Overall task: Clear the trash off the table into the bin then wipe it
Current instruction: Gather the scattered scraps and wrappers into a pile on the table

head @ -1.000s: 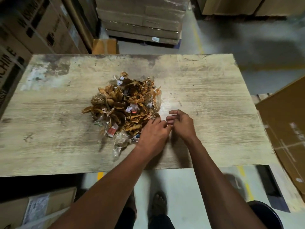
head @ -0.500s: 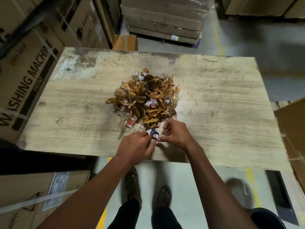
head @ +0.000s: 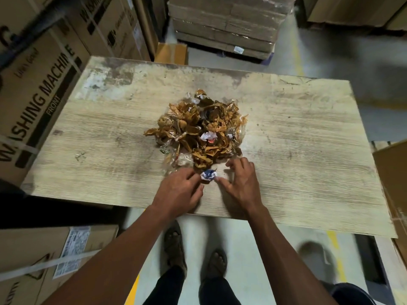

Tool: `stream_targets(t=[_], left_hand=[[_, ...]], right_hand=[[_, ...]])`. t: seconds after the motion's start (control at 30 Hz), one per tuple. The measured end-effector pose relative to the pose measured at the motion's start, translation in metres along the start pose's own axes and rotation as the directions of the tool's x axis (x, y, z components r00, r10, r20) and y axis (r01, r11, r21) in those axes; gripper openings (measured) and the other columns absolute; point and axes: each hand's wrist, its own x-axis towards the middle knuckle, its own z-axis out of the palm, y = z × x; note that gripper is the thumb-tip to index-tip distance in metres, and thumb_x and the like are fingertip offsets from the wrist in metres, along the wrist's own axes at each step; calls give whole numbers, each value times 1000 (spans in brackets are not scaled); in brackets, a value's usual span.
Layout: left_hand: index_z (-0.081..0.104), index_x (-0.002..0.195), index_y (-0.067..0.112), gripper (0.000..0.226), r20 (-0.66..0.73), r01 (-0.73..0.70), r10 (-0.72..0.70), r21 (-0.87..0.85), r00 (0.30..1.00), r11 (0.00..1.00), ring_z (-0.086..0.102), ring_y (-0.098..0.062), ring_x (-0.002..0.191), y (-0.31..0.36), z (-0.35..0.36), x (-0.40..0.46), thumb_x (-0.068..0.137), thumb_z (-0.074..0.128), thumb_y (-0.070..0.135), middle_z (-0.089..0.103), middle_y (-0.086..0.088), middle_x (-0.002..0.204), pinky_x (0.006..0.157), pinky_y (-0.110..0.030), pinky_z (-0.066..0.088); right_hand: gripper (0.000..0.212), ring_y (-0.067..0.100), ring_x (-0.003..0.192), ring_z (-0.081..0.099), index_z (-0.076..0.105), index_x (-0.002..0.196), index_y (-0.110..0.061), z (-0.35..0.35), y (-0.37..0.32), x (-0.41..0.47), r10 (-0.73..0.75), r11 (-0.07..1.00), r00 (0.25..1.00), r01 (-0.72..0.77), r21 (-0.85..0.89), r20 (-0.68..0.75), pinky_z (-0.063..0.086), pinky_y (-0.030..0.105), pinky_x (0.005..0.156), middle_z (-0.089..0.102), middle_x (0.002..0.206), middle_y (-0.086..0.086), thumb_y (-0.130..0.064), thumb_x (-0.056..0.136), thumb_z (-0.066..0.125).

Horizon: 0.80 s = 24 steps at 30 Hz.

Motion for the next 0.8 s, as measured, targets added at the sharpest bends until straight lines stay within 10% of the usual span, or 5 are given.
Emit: stream_targets(t=[0.3,0.5,0.6,0.8], left_hand=[[67,94,18,17,-183,-55,30,-130,983,990,56,-21,72,21,-23,37,104,63,31,58,1,85,58,-38,45],[59,136,22,46,-342,352,-424,-256,839,900,51,-21,119,-6,-54,104,101,52,52,56,-4,134,95,-37,45],[40,158,29,72,-235,507,-607,-372,759,778,44,-24,142,-30,-59,132,99,47,69,41,-6,163,112,-44,43],[17,172,34,83,91,527,-537,-385,839,758,25,-34,162,-53,-40,172,104,32,78,21,-4,179,128,-61,21]], right_hand=[[32,17,102,56,58,117,-11,-23,-25,17,-56,974,969,106,198,-242,55,39,85,55,113,1,-18,87,64],[49,24,142,44,49,148,-13,-39,-48,67,103,972,924,-16,234,-367,44,48,118,49,151,9,-34,106,63],[63,25,159,27,33,165,-16,-37,-50,99,170,970,959,-123,208,-227,27,54,130,34,171,9,-50,112,41],[62,23,166,15,30,168,-13,-10,-53,141,89,995,994,-85,54,-70,-6,47,132,31,175,8,-48,117,23]])
